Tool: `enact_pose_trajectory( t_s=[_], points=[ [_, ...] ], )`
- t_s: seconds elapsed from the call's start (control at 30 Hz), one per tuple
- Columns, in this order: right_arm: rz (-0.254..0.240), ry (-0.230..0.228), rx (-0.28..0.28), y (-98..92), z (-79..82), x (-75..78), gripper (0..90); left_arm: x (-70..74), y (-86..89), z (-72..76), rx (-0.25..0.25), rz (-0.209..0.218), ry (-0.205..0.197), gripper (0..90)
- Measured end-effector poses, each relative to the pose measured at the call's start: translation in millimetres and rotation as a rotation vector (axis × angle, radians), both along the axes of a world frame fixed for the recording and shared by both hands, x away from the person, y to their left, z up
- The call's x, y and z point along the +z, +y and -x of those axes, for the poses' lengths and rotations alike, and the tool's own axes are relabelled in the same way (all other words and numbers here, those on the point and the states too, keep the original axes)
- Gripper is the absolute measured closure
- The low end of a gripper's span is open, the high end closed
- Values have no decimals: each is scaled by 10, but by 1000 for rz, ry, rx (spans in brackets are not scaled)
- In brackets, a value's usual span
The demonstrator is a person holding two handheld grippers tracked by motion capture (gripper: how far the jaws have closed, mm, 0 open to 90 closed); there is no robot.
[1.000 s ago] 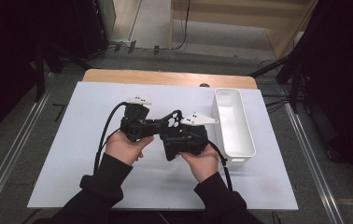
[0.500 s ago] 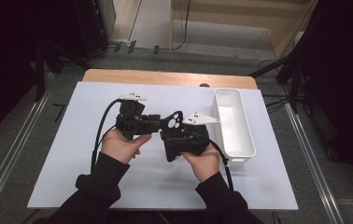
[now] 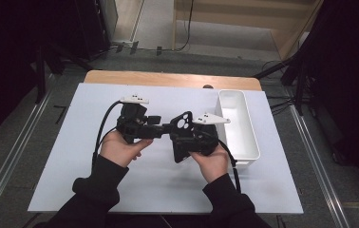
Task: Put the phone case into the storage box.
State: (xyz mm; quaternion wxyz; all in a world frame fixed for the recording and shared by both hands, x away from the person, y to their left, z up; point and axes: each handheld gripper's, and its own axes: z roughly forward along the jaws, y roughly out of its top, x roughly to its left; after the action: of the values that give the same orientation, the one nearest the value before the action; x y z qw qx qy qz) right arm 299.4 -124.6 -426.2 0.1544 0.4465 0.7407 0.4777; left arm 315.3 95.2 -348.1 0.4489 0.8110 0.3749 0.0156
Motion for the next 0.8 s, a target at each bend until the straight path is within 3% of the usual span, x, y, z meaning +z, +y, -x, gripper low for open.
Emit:
enact_pose_trajectory(
  t_s=[0.2,0.4,0.57,0.8],
  points=[
    [-2,7,-3,-58,-15,7,123,-33,32,-9,-25,6,-18,363],
    [1,4,15,-109,-16,24,123,-88,78,-29,-73,-20,-40,329],
    [-7,1,44,-135,-18,48,122,-134,124,-49,-111,15,-34,288],
    [-6,-3,110,-141,4,66,122,-253,215,-72,-126,-2,-40,250]
  ],
)
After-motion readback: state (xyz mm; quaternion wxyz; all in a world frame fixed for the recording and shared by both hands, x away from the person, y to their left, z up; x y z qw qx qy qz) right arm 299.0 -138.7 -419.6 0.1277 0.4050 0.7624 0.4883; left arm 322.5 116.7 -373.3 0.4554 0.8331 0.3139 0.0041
